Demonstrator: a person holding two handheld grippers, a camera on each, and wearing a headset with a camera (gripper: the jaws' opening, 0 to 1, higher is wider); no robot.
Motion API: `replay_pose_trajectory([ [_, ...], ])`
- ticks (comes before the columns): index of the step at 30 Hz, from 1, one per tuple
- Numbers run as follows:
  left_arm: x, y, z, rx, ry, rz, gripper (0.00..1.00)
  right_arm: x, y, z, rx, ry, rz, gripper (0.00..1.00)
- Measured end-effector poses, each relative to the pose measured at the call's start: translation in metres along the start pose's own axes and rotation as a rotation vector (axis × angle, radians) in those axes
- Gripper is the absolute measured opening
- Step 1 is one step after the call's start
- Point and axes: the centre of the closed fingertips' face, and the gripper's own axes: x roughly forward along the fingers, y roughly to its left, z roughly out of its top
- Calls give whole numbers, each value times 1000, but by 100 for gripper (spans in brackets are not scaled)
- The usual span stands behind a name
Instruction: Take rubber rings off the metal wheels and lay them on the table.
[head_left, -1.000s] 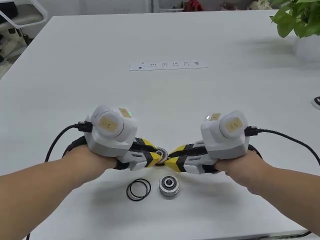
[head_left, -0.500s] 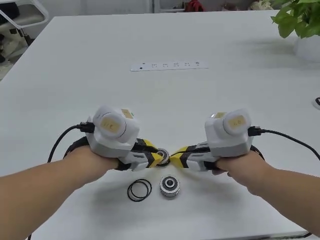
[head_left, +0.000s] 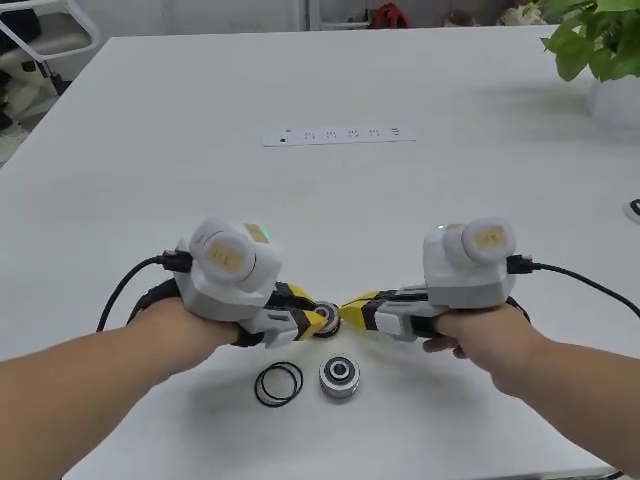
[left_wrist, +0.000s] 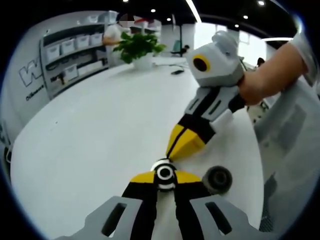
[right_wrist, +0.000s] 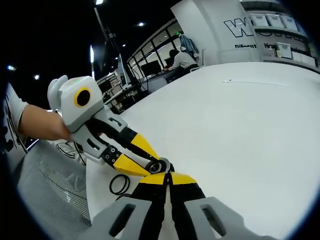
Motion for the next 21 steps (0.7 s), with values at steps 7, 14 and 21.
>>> replay_pose_trajectory([
  [7, 0, -1, 0, 0, 3, 9, 12, 0, 19, 19, 90, -96, 96, 0],
  [14, 1, 0, 1, -1, 5, 17, 12, 6, 33, 25, 3, -75, 86, 0],
  [21, 0, 0, 1, -1, 3, 17, 12, -5, 12, 15, -80, -33, 46, 0],
])
